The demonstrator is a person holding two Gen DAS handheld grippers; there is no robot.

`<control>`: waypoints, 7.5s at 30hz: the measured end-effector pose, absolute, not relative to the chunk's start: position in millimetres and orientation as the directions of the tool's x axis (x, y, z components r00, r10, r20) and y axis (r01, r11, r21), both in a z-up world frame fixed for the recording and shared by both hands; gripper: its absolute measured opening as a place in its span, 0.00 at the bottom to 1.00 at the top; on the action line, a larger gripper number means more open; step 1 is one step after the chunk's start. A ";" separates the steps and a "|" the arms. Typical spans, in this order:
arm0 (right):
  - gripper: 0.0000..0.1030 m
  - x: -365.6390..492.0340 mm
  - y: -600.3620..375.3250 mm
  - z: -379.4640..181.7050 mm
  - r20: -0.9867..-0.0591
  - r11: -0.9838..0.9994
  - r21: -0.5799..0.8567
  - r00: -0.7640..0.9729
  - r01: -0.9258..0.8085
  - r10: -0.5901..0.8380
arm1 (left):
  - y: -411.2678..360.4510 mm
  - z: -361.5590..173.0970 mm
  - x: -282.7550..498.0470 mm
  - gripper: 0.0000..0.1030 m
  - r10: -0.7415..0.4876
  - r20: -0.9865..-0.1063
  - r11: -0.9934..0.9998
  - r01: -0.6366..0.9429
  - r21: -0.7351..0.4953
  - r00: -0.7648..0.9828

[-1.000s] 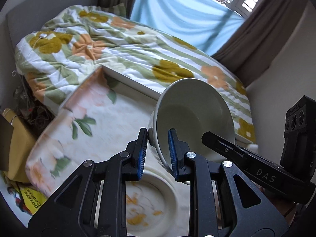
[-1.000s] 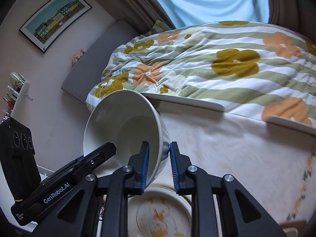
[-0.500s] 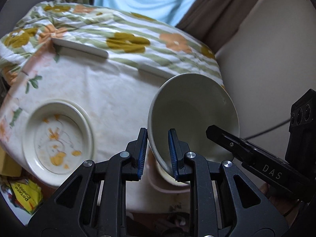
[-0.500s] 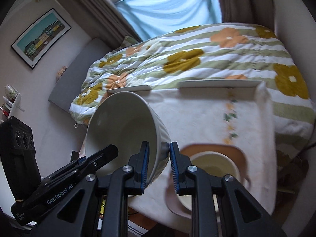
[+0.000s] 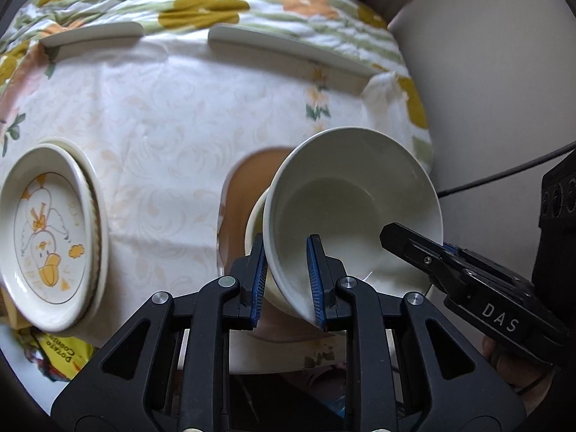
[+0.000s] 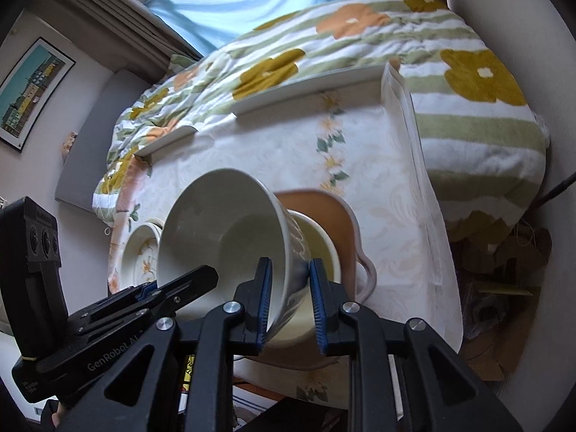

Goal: Organize plates and bowls

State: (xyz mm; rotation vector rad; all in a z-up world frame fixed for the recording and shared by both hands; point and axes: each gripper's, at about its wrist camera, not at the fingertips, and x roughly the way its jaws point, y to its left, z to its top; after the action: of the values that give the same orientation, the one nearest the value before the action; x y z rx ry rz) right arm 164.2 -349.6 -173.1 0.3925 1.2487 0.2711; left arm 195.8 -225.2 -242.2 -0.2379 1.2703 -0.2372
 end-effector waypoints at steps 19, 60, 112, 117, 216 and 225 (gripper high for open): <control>0.19 156.5 -342.1 -188.1 -0.901 0.947 0.311 0.294 -0.075 0.319 | -257.2 -253.0 198.4 0.18 -0.106 -0.935 0.987 0.151 -0.057 0.337; 0.19 151.5 -352.1 -162.3 -0.856 0.928 0.366 0.364 -0.076 0.367 | -238.4 -218.5 187.4 0.19 -0.105 -0.897 0.987 0.153 -0.042 0.430; 0.21 153.6 -324.0 -249.3 -0.967 0.890 0.187 0.081 -0.415 0.241 | -241.1 -308.7 192.1 0.13 -0.153 -0.979 0.891 0.448 -0.077 0.136; 0.21 144.9 -324.9 -244.3 -0.962 0.888 0.173 0.119 -0.426 0.245 | -247.8 -299.6 185.2 0.13 -0.148 -0.973 0.889 0.454 -0.054 0.176; 0.47 45.4 -102.4 -77.7 -0.900 0.933 0.179 0.331 -0.311 0.283 | 36.8 -117.6 51.7 0.67 -0.147 -0.907 0.965 0.259 -0.044 0.393; 0.95 -37.9 -155.2 41.2 -0.697 0.990 0.062 0.705 -0.123 0.131 | 30.2 2.3 -39.6 1.00 -0.141 -0.618 0.989 0.138 -0.053 0.773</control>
State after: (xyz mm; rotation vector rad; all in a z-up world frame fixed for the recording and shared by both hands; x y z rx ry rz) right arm -37.9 -155.2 41.2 0.0113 0.7759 0.1412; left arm -39.6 30.2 2.3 -0.0046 0.6698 -0.1511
